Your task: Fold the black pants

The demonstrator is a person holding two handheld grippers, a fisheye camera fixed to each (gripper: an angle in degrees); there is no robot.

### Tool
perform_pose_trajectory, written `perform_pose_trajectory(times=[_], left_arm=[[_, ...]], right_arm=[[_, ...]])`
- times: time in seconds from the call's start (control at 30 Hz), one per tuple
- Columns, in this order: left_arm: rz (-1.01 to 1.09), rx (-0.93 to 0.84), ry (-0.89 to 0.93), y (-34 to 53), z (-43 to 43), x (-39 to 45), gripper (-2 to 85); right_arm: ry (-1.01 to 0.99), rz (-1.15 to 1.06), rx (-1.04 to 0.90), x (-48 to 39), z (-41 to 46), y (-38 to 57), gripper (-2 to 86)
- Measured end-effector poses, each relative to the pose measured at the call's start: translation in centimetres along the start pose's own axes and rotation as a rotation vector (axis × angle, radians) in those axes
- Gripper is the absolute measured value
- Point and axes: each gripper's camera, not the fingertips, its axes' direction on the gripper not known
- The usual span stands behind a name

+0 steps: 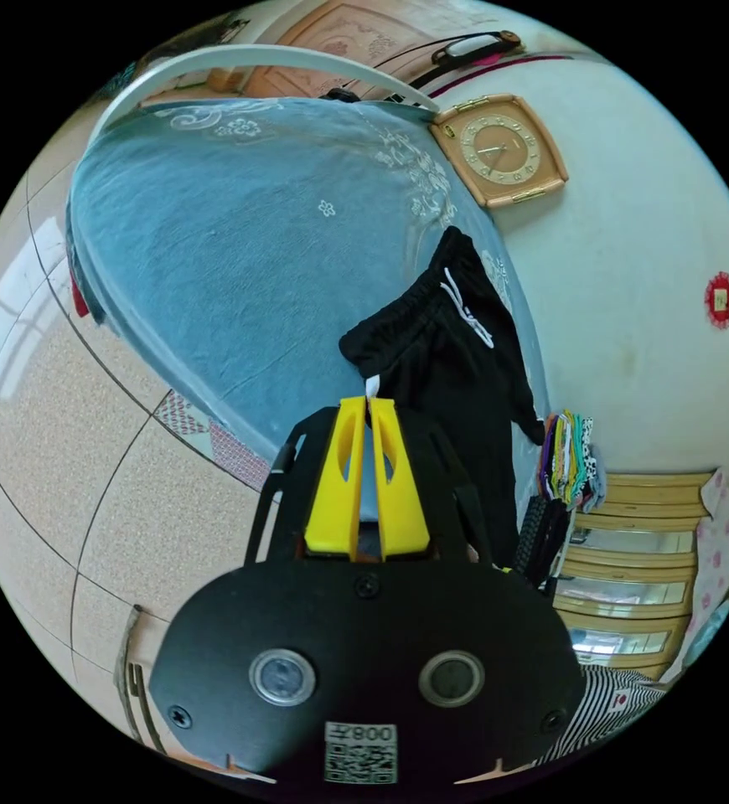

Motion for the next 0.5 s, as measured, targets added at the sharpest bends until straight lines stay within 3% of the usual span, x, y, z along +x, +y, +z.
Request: perform_pose_trajectory(times=[0.23, 0.5], left_arm=[[0.044, 0.084, -0.045, 0.6, 1.7, 0.5, 0.2], [0.331, -0.089, -0.192, 0.0, 11.5, 7.1, 0.2]], right_arm=[[0.025, -0.05, 0.053, -0.9, 0.4, 0.6, 2.6], [0.317, -0.18, 0.116, -5.2, 1.7, 1.4, 2.6]])
